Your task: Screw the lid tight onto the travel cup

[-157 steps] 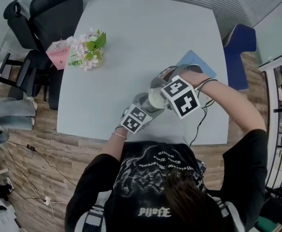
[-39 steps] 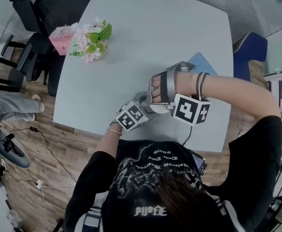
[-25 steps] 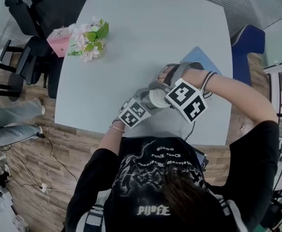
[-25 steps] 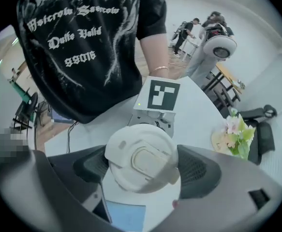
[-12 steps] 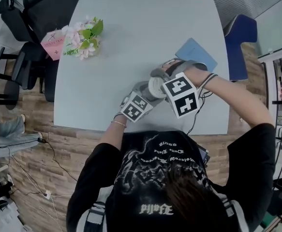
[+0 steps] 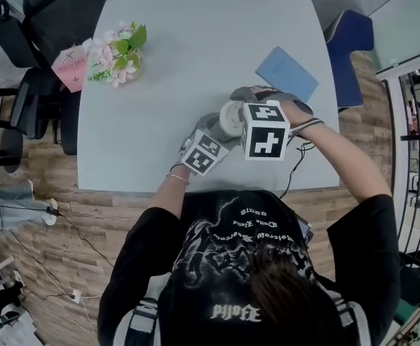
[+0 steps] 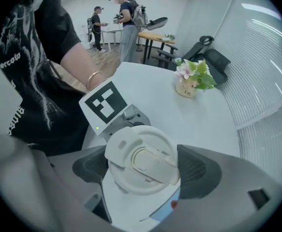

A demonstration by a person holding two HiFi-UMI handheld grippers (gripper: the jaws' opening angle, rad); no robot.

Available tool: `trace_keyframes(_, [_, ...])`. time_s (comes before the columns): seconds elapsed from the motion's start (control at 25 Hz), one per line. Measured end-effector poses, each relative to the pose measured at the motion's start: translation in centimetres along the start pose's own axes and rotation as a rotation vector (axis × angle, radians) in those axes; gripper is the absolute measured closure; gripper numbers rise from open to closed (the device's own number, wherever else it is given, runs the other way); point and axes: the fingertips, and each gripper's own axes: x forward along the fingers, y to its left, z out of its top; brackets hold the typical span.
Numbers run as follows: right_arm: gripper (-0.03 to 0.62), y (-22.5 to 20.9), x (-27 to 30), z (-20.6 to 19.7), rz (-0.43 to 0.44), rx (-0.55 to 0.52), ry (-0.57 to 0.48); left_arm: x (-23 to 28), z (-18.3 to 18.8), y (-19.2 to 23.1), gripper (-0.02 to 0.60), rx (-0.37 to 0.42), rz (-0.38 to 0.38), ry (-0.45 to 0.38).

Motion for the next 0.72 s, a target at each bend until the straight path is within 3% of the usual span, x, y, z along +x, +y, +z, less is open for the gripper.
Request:
trace_keyframes(0.44, [0.158, -0.80, -0.20, -0.09, -0.088, 0.295, -0.026, -0.09, 0.26, -0.13, 0.212, 0.002, 0.023, -0.007])
trace_keyframes(0.72, [0.155, -0.82, -0.29, 0.19, -0.105, 0.328, -0.084, -0.09, 0.01, -0.30, 0.210, 0.009, 0.001, -0.001])
